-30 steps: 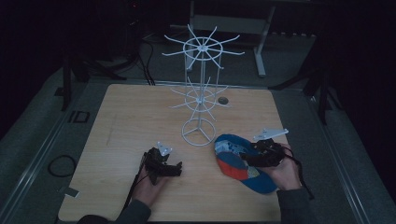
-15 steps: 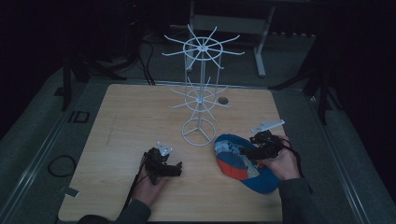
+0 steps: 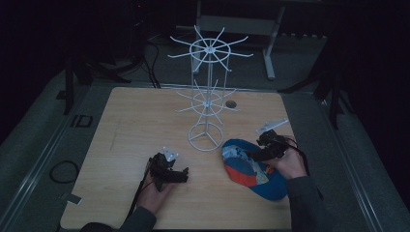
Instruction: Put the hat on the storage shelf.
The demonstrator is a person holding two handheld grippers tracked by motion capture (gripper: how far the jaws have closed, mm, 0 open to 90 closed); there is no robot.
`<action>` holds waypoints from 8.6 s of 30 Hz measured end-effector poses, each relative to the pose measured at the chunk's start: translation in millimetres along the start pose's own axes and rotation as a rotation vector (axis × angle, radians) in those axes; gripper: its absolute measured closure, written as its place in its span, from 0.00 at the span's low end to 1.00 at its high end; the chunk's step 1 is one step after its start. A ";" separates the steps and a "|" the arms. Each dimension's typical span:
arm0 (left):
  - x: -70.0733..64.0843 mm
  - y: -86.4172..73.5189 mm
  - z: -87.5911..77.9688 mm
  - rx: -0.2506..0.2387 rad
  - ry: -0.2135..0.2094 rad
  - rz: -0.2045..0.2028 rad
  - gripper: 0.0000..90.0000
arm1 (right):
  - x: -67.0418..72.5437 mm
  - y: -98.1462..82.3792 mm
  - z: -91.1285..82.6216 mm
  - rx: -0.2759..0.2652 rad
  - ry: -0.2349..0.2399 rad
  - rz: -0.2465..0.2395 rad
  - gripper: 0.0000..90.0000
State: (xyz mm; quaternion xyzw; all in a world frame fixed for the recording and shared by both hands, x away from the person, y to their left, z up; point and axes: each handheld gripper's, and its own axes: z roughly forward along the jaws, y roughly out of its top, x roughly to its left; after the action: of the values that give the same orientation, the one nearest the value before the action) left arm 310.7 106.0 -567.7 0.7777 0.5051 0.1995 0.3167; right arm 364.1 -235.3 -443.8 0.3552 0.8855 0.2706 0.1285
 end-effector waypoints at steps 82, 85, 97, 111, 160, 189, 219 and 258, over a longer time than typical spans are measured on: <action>0.0 0.0 0.0 0.000 0.000 0.001 0.03 | -6.6 2.7 -0.7 0.022 0.077 -0.079 0.97; 0.0 0.0 0.0 0.000 0.000 0.001 0.03 | -6.4 1.9 -6.5 0.008 0.072 -0.073 0.97; 0.1 0.0 -0.2 0.003 -0.001 0.002 0.03 | -2.9 1.4 -21.7 -0.039 0.066 -0.069 0.97; -0.1 0.0 -0.1 0.002 -0.001 -0.001 0.03 | -0.5 3.0 -39.4 -0.104 0.050 -0.060 0.97; 0.2 0.1 -0.2 0.002 0.000 0.003 0.03 | 7.4 12.3 -101.0 -0.266 0.002 -0.063 0.97; 0.2 0.1 -0.2 0.002 0.000 0.003 0.03 | 11.2 22.7 -130.1 -0.346 0.009 -0.080 0.97; 0.2 0.0 -0.1 0.002 0.000 0.003 0.03 | 14.4 32.0 -157.9 -0.438 0.056 -0.098 0.97; 0.4 0.1 -0.3 0.005 -0.001 0.006 0.03 | -4.1 49.9 -185.2 -0.514 0.032 -0.071 0.97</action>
State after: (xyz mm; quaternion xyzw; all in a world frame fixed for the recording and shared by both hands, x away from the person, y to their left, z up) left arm 310.7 106.4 -567.4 0.7800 0.5032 0.1990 0.3144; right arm 317.2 -280.0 -263.2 0.2755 0.8013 0.4877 0.2102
